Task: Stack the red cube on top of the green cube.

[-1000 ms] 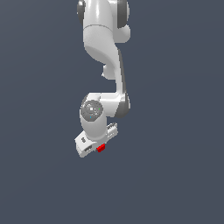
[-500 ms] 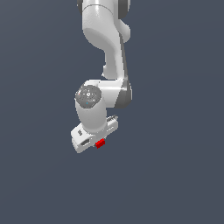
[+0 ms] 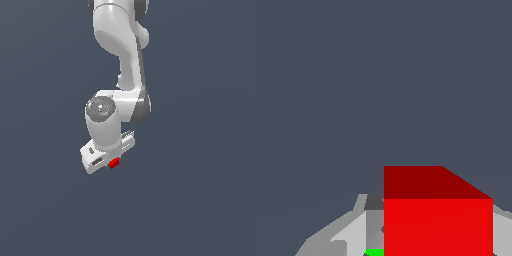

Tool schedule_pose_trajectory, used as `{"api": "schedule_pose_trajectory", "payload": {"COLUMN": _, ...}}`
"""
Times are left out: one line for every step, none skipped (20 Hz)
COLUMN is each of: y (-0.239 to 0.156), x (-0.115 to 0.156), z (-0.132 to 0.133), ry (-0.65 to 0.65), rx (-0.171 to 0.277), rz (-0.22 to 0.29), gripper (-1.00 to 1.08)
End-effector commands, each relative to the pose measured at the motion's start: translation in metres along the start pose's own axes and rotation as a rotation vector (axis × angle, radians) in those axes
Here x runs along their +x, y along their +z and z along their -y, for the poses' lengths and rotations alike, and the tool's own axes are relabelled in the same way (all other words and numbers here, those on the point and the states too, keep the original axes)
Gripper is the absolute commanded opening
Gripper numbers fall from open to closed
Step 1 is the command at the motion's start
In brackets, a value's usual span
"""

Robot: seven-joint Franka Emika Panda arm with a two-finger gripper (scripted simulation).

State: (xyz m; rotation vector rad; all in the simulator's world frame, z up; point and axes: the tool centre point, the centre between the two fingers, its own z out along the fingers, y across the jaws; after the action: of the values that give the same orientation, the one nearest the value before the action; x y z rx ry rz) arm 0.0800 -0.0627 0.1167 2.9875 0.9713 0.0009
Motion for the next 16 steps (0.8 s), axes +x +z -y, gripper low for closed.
{"api": "schedule_pose_trajectory", "payload": {"y": 0.002, "x": -0.004, "z": 0.001, "ry": 0.0, "rx": 0.0, "rz": 0.0, "gripper": -1.0}}
{"api": "schedule_pose_trajectory", "payload": {"y": 0.004, "x": -0.006, "z": 0.001, "ry": 0.0, "rx": 0.0, "rz": 0.0, "gripper": -1.0}}
{"api": "schedule_pose_trajectory", "payload": {"y": 0.005, "x": -0.009, "z": 0.002, "ry": 0.0, "rx": 0.0, "rz": 0.0, "gripper": -1.0}}
{"api": "schedule_pose_trajectory", "payload": {"y": 0.007, "x": -0.012, "z": 0.002, "ry": 0.0, "rx": 0.0, "rz": 0.0, "gripper": -1.0}}
{"api": "schedule_pose_trajectory", "payload": {"y": 0.009, "x": -0.015, "z": 0.003, "ry": 0.0, "rx": 0.0, "rz": 0.0, "gripper": -1.0}}
{"api": "schedule_pose_trajectory", "payload": {"y": 0.012, "x": -0.019, "z": 0.004, "ry": 0.0, "rx": 0.0, "rz": 0.0, "gripper": -1.0}}
{"api": "schedule_pose_trajectory", "payload": {"y": 0.014, "x": -0.023, "z": 0.005, "ry": 0.0, "rx": 0.0, "rz": 0.0, "gripper": -1.0}}
{"api": "schedule_pose_trajectory", "payload": {"y": 0.017, "x": -0.028, "z": 0.006, "ry": 0.0, "rx": 0.0, "rz": 0.0, "gripper": -1.0}}
{"api": "schedule_pose_trajectory", "payload": {"y": 0.021, "x": -0.033, "z": 0.007, "ry": 0.0, "rx": 0.0, "rz": 0.0, "gripper": -1.0}}
{"api": "schedule_pose_trajectory", "payload": {"y": 0.024, "x": -0.039, "z": 0.008, "ry": 0.001, "rx": 0.0, "rz": 0.0, "gripper": -1.0}}
{"api": "schedule_pose_trajectory", "payload": {"y": 0.028, "x": -0.044, "z": 0.009, "ry": 0.001, "rx": 0.0, "rz": 0.0, "gripper": -1.0}}
{"api": "schedule_pose_trajectory", "payload": {"y": 0.031, "x": -0.049, "z": 0.01, "ry": 0.001, "rx": 0.0, "rz": 0.0, "gripper": -1.0}}
{"api": "schedule_pose_trajectory", "payload": {"y": 0.034, "x": -0.054, "z": 0.011, "ry": 0.001, "rx": 0.0, "rz": 0.0, "gripper": -1.0}}
{"api": "schedule_pose_trajectory", "payload": {"y": 0.037, "x": -0.058, "z": 0.011, "ry": 0.001, "rx": 0.0, "rz": 0.0, "gripper": -1.0}}
{"api": "schedule_pose_trajectory", "payload": {"y": 0.04, "x": -0.063, "z": 0.012, "ry": 0.001, "rx": 0.0, "rz": 0.0, "gripper": -1.0}}
{"api": "schedule_pose_trajectory", "payload": {"y": 0.043, "x": -0.067, "z": 0.013, "ry": 0.001, "rx": 0.0, "rz": 0.0, "gripper": -1.0}}
